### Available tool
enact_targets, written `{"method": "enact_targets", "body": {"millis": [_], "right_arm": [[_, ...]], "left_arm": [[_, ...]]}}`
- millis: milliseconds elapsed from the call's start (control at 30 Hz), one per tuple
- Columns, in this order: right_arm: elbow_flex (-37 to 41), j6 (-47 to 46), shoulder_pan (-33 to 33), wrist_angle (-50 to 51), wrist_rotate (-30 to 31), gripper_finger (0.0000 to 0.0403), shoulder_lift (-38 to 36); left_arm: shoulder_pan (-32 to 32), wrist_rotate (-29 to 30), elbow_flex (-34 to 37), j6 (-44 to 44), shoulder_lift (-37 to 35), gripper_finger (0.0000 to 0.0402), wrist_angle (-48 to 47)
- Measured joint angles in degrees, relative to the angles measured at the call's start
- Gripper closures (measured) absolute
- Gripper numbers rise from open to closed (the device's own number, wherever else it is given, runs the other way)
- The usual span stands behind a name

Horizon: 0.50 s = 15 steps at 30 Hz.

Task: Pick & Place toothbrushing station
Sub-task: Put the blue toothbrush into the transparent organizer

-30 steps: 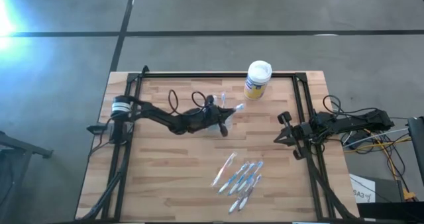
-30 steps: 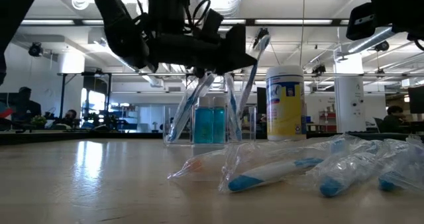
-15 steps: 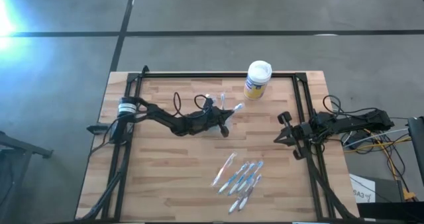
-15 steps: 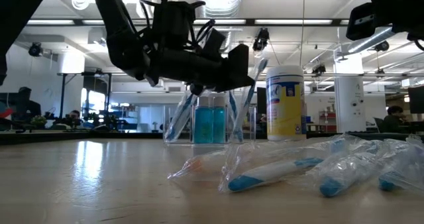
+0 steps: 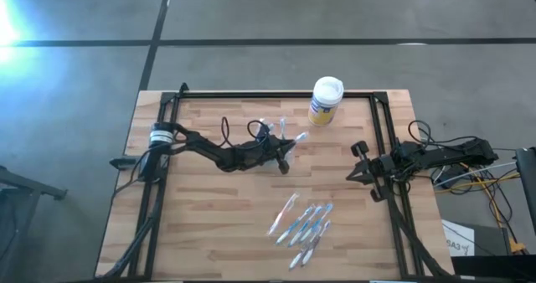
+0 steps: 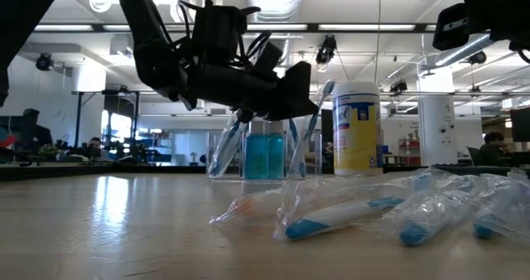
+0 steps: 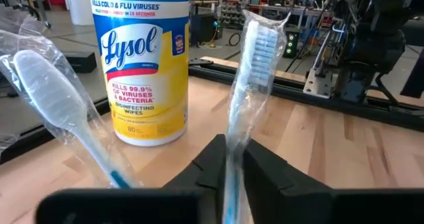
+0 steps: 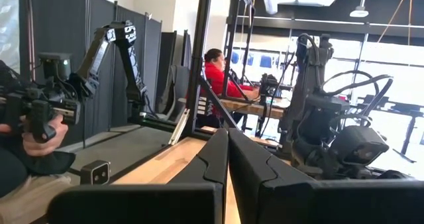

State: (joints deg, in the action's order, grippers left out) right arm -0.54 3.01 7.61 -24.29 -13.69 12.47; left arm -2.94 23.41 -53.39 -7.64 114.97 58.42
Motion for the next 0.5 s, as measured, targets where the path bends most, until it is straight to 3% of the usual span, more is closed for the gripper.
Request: {"method": "enact_targets", "body": {"millis": [500], "right_arm": [[0.00, -0.01, 0.00, 0.00, 0.00, 0.0394, 0.00]], "left_arm": [[0.04, -6.36, 0.07, 2.00, -4.20, 0.0195, -2.05]]}}
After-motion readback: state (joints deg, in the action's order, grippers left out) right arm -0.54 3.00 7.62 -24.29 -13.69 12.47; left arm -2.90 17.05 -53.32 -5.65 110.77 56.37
